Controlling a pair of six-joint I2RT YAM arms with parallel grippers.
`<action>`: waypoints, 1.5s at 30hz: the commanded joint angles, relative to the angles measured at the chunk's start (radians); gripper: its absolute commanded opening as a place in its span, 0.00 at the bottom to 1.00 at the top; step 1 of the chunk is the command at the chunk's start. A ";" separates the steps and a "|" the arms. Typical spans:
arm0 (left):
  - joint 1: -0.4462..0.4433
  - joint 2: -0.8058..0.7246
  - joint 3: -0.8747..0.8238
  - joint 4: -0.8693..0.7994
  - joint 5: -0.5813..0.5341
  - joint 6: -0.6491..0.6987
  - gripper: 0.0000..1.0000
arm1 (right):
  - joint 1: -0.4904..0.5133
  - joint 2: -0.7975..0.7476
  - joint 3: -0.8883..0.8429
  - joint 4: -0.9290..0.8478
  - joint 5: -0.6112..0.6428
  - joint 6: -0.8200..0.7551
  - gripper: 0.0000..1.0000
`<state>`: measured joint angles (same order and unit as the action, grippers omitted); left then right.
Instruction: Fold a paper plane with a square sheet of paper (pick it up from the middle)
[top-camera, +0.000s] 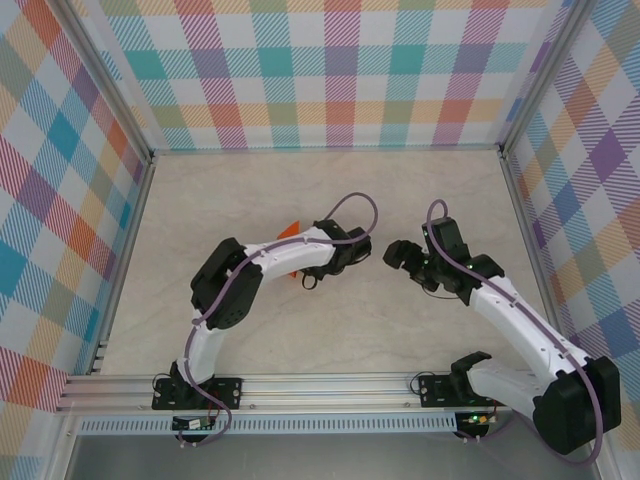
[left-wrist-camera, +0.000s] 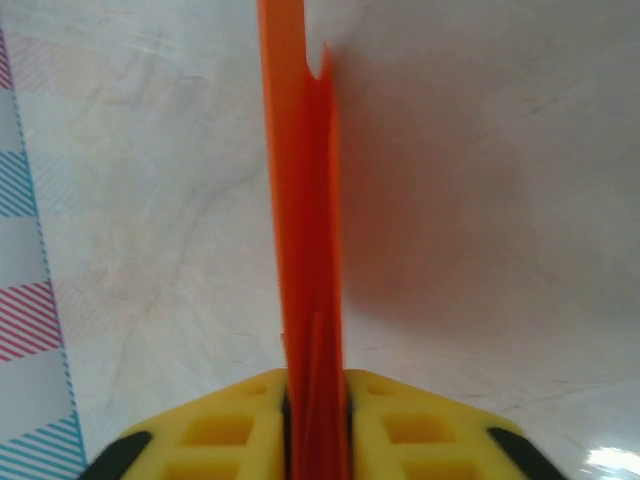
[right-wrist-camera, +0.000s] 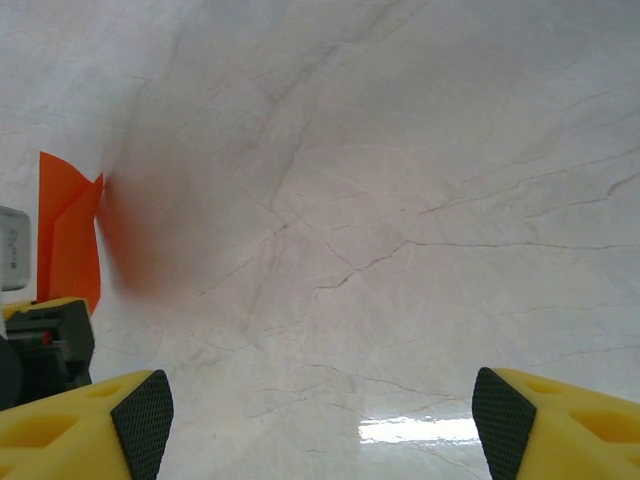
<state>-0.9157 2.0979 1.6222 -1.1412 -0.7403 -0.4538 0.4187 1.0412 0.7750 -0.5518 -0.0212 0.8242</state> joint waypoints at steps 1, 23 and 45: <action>-0.011 -0.019 0.029 0.050 0.141 -0.004 0.30 | -0.004 -0.024 -0.017 -0.038 0.041 0.018 0.81; 0.479 -0.586 -0.469 0.476 0.812 -0.164 1.00 | 0.398 0.451 0.201 0.274 0.011 0.015 0.47; 0.590 -0.614 -0.591 0.511 0.885 -0.192 1.00 | 0.479 0.980 0.606 0.049 0.132 -0.110 0.33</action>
<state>-0.3386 1.4788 1.0363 -0.6430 0.1204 -0.6395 0.8986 2.0006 1.3636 -0.4332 0.0753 0.7864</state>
